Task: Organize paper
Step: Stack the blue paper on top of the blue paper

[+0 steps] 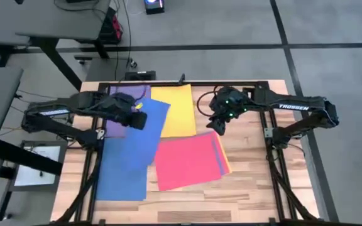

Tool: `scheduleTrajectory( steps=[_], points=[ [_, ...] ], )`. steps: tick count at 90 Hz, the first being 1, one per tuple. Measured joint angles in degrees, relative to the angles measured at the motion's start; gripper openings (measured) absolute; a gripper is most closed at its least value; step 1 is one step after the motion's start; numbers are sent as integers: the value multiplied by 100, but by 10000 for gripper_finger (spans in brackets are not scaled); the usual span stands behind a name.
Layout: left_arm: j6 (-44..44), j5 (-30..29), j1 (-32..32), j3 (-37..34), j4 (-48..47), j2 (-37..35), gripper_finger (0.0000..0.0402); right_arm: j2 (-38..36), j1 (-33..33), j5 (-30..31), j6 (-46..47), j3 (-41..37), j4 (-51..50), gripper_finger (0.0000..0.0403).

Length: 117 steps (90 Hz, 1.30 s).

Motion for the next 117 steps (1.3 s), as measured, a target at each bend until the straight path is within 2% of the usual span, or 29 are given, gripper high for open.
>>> scheduleTrajectory(
  steps=[15, 22, 30, 37, 50, 62, 73, 102, 117],
  points=[
    [-1330, 215, -1025, 0, -451, -143, 0, 72, -27, 0, -190, -179, 130, 196],
    [-1661, 328, -1394, 0, -651, -118, 0, 76, -31, 0, -150, -354, 294, 196],
    [-2055, 320, -1718, -26, -1438, -15, 0, 79, -21, -1, 106, -553, 550, 196],
    [-2161, 315, -1934, -232, -1523, -17, 0, 79, 26, -1, 310, -689, 744, 196],
    [-2191, 308, -2024, -1042, -828, -384, 0, 79, 68, -2, 649, -873, 1031, 196],
    [-2204, 273, -2072, -1901, 711, -953, 0, 79, 105, -2, 881, -885, 1032, 196],
    [-1847, 176, -2072, -2275, 1940, -1428, 0, 79, 105, -2, 1148, -885, 1029, 196],
    [-1708, -730, -2188, -2342, 1975, -2266, 0, 79, 130, -2, 1595, -885, 1160, 196],
    [-2647, -778, -2413, -2497, 1284, -2270, 0, 79, 141, -1, 1718, -885, 1167, 196]
  ],
)
